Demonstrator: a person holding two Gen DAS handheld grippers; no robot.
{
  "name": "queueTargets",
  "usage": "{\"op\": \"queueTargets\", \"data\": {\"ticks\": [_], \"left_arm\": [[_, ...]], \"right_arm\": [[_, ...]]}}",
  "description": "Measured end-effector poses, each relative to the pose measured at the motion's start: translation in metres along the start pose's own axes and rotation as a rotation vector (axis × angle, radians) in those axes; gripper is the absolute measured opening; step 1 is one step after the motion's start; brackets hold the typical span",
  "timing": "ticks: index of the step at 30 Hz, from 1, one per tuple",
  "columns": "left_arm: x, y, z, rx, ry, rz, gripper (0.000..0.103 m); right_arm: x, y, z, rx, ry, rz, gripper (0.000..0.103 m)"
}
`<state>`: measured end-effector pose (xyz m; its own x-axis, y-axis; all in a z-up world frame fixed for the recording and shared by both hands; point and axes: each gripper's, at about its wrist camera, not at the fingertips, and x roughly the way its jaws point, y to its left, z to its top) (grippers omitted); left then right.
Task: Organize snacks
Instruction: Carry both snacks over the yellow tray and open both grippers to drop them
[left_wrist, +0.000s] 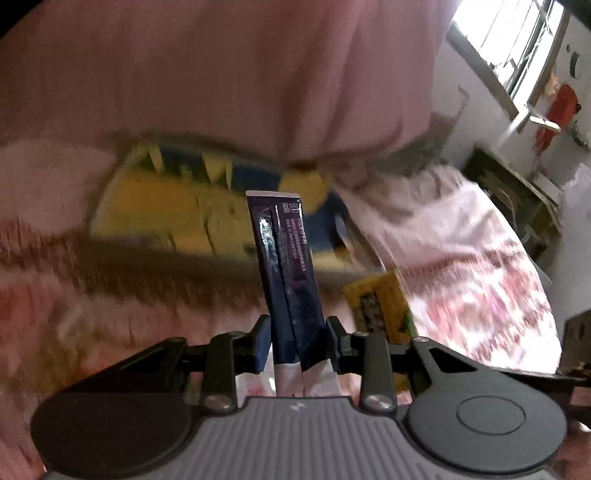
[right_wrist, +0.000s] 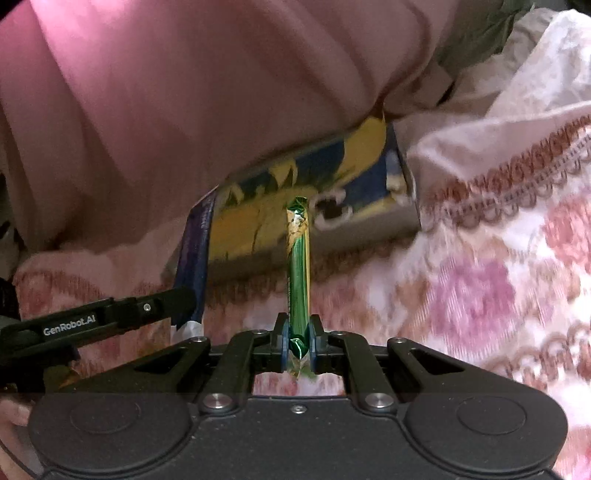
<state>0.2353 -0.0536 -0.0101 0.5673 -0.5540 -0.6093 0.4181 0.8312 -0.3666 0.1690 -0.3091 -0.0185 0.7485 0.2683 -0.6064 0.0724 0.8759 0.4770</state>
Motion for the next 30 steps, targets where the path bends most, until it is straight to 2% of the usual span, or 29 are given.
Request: {"op": "queueTargets", "data": {"ticks": [7,10,12,15,21,25,27,30], "left_arm": [[0.023,0.015,0.043,-0.098,-0.142,0.046,0.035],[0.037,0.03,0.056,-0.188,-0.198,0.07,0.035],[0.048,0.039,0.061,-0.204,-0.219,0.086,0.035],[0.061,0.049,0.064,-0.184,-0.23,0.147,0.035],[0.072,0.071,0.066,-0.218,-0.21,0.209,0.035],[0.079,0.074,0.065,-0.169,-0.199,0.257,0.034],[0.082,0.076,0.062,-0.16,-0.187,0.266,0.027],[0.087,0.079,0.064,-0.161,-0.172,0.273,0.027]], "right_arm": [[0.023,0.0,0.046,0.032,-0.135,0.011,0.011],[0.041,-0.001,0.063,0.039,-0.157,0.004,0.011],[0.056,-0.001,0.07,0.044,-0.155,-0.004,0.011],[0.081,0.003,0.075,0.029,-0.141,-0.017,0.011],[0.122,0.007,0.072,0.012,-0.087,-0.036,0.011],[0.134,0.009,0.065,-0.006,-0.055,-0.046,0.011],[0.136,0.01,0.062,-0.011,-0.04,-0.049,0.011],[0.137,0.008,0.06,-0.016,-0.031,-0.061,0.012]]}}
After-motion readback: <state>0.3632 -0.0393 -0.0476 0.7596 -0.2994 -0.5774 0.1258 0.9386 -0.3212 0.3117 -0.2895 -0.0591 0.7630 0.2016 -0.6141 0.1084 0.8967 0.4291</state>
